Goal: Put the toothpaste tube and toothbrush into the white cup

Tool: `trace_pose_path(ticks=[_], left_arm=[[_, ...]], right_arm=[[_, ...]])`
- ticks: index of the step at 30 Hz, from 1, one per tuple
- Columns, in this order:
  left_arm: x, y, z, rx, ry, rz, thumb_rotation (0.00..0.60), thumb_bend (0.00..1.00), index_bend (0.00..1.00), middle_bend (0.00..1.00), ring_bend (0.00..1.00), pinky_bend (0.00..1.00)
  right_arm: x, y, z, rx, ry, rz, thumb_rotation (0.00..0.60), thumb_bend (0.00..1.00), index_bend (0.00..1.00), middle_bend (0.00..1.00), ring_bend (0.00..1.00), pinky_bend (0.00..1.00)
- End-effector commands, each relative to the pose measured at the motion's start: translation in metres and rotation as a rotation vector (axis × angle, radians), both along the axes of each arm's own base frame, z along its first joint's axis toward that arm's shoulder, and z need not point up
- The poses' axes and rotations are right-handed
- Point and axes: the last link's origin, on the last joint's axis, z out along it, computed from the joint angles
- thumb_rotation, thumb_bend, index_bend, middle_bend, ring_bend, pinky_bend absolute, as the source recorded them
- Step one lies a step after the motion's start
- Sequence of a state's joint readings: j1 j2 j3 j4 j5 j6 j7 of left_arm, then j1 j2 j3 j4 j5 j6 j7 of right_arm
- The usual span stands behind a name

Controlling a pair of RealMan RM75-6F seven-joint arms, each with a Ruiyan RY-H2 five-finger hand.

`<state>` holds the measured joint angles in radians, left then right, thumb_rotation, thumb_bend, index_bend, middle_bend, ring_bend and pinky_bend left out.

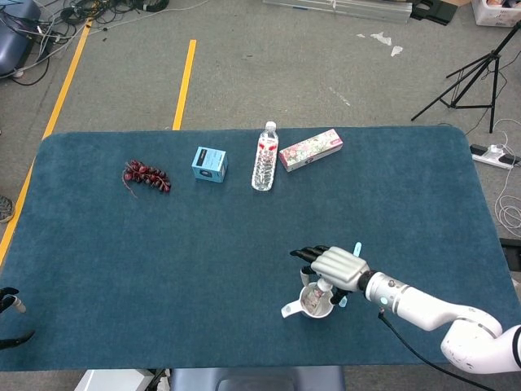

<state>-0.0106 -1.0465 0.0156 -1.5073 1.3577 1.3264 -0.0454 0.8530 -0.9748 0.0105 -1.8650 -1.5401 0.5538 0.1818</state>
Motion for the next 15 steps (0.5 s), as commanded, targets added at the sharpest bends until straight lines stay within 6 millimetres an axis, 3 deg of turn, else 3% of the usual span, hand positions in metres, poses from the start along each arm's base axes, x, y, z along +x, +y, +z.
trace_pose_path(ticks=[1, 15], left_arm=[[0.0001, -0.0001, 0.0, 0.0, -0.001, 0.0, 0.6, 0.0, 0.49, 0.27, 0.21, 0.29], [-0.0005, 0.0, 0.0003, 0.0, -0.001, 0.003, 0.6, 0.0, 0.49, 0.27, 0.21, 0.29]], right_arm=[[-0.0003, -0.0002, 0.0005, 0.001, 0.0, 0.0, 0.6, 0.2, 0.36, 0.0, 0.0, 0.13], [0.0056, 0.0011, 0.0099, -0.009, -0.042, 0.006, 0.6, 0.18, 0.29, 0.0, 0.0, 0.13]])
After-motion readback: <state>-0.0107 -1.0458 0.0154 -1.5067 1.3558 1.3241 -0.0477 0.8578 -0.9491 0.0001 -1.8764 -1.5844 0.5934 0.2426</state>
